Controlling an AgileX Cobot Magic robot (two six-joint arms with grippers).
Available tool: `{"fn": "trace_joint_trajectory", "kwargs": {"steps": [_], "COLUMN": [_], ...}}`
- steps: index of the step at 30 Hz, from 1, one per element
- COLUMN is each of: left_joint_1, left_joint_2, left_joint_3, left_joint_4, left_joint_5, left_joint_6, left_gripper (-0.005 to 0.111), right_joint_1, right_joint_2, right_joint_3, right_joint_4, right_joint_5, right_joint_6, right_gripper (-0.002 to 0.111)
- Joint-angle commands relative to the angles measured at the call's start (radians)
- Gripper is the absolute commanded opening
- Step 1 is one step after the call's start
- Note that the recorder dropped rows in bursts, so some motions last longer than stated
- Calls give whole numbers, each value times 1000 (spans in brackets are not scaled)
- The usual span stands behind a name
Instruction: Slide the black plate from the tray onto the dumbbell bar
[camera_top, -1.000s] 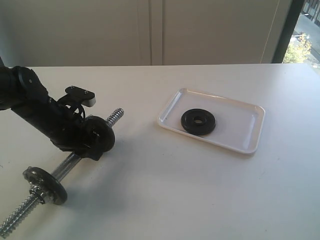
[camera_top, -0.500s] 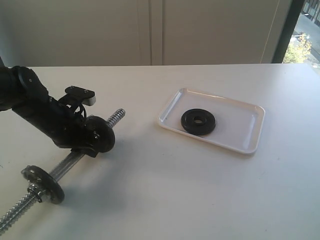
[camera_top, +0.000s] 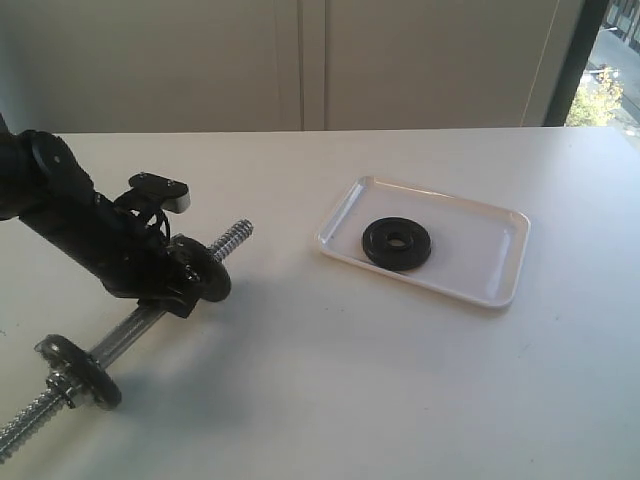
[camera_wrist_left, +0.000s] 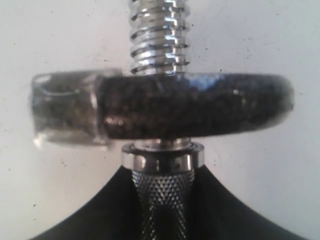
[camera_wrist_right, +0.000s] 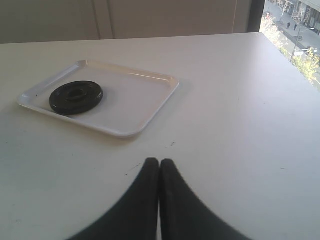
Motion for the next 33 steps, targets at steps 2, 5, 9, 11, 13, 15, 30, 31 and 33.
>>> {"fn": "trace_joint_trajectory", "kwargs": {"steps": [2,5,9,11,13,15,30,31,33], "left_joint_1": [-5,-5,-5,-5,-5,-5,-5,-5,-5], "left_joint_2": [-93,-112,-139,-143,-143,-143,-104,-104,-104], "left_joint_3": [-10,-10,-10,-10,-10,-10,-10,-10,-10], "left_joint_4": [-39,-39,-39,-41,-46,-46,-46,-46,-46], "left_joint_5": [33,45,68,84,98,109,129,129,128], "left_joint_6": [-4,-4,1,25,44,47,71,71,71], "left_gripper": [0,0,0,0,0,0,0,0,0], "right_joint_1": [-8,-8,-8,-8,-8,-8,-8,-8,-8], "right_joint_2": [-5,-5,-5,-5,-5,-5,-5,-5,-5], "right_joint_3": [1,1,1,1,1,1,1,1,1], "right_joint_4": [-9,-9,-9,-9,-9,-9,-9,-9,-9], "right_joint_5": [-7,-7,-7,-7,-7,-7,-24,-24,-24], "right_joint_6": [-4,-4,-4,-4,-4,-4,5,5,5], "right_gripper": [0,0,0,0,0,0,0,0,0]}}
